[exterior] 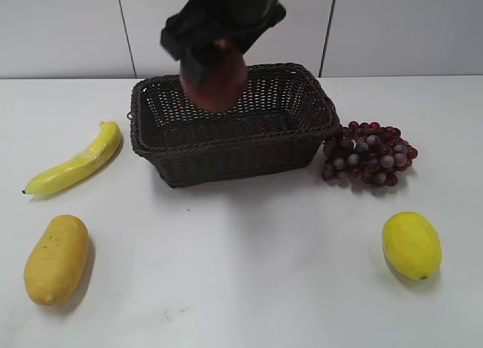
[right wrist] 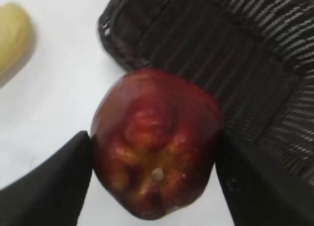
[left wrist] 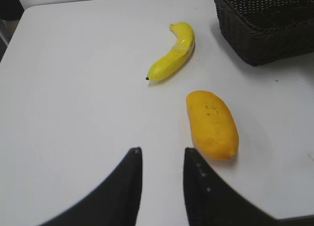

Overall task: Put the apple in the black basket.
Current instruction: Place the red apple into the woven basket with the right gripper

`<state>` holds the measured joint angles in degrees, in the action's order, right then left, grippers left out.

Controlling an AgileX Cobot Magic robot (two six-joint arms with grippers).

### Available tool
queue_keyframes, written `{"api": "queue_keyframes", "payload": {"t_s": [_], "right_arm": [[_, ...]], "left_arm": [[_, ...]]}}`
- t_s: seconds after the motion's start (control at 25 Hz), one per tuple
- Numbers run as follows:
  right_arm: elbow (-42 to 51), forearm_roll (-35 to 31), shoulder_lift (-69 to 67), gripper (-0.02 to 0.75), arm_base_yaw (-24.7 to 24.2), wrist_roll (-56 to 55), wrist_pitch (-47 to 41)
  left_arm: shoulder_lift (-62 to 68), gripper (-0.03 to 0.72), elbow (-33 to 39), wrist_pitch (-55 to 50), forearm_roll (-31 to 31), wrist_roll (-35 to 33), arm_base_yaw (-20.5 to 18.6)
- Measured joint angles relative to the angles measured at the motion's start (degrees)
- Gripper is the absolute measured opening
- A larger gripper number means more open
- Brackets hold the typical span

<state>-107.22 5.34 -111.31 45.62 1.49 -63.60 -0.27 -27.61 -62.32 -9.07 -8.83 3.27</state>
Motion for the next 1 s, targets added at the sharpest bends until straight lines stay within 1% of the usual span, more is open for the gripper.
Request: {"api": "queue_keyframes", "payload": {"t_s": [0.2,0.36,0.64,0.88,1.0], "right_arm": [[-4.1,1.2,-4.2,0.562,-6.3,-0.5,4.0],[-4.3,1.4,-8.9,0.562,-8.8,-0.5,7.4],[-4.4,1.4,-17.1,0.562,-9.3,-0.5,13.7],[-4.4,1.3,-22.7,0.562,-9.3,-0.6,15.5],[-4.4,1.3,-23.4,0.561,-9.3,-1.8,17.5]], "left_arm": [[0.0,0.223,0.0,0.0,0.0,0.0,0.0],[0.0,0.223,0.0,0.0,0.0,0.0,0.0],[0.0,0.223,0.0,0.0,0.0,0.0,0.0],[0.0,0.223,0.0,0.0,0.0,0.0,0.0],[0.0,0.223,0.0,0.0,0.0,0.0,0.0]]}}
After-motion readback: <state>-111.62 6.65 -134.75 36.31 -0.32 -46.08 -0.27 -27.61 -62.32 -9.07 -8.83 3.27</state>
